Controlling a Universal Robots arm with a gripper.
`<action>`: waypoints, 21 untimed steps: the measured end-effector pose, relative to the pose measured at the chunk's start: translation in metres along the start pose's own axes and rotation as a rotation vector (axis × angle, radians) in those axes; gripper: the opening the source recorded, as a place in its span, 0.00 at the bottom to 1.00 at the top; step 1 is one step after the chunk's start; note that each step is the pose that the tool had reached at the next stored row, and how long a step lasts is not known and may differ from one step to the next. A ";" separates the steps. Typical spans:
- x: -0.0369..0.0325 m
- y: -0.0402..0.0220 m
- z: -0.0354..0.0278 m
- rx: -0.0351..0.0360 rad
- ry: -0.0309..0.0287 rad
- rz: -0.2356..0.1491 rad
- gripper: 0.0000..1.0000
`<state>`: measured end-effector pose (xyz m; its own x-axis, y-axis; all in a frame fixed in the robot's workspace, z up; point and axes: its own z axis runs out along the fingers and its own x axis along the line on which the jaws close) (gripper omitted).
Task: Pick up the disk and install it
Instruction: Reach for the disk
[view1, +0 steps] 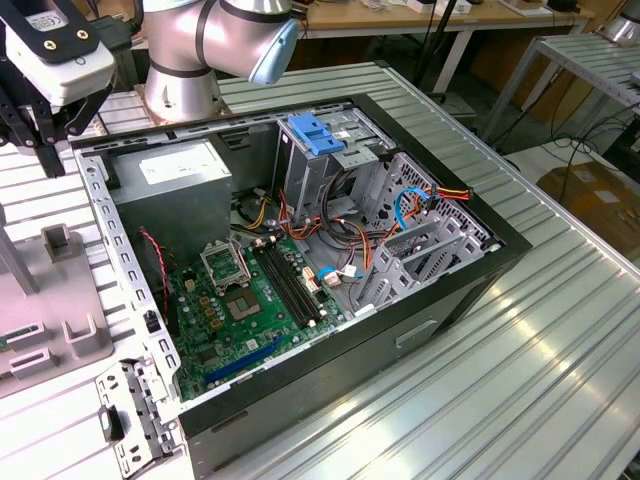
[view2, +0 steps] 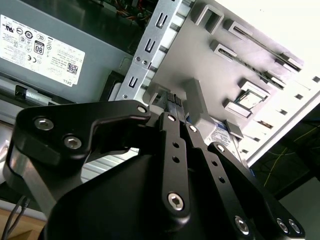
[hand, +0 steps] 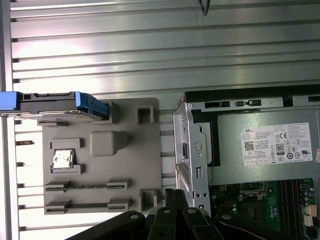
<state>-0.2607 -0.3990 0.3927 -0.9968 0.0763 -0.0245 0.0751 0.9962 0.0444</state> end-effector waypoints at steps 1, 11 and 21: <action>0.0003 0.0000 0.0000 0.0000 0.0000 0.000 0.11; 0.0039 -0.0003 -0.0001 0.0000 0.0000 0.000 0.11; 0.0107 -0.0008 -0.0003 0.0000 0.0000 0.000 0.11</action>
<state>-0.2714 -0.3990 0.3926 -0.9968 0.0762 -0.0245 0.0751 0.9962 0.0443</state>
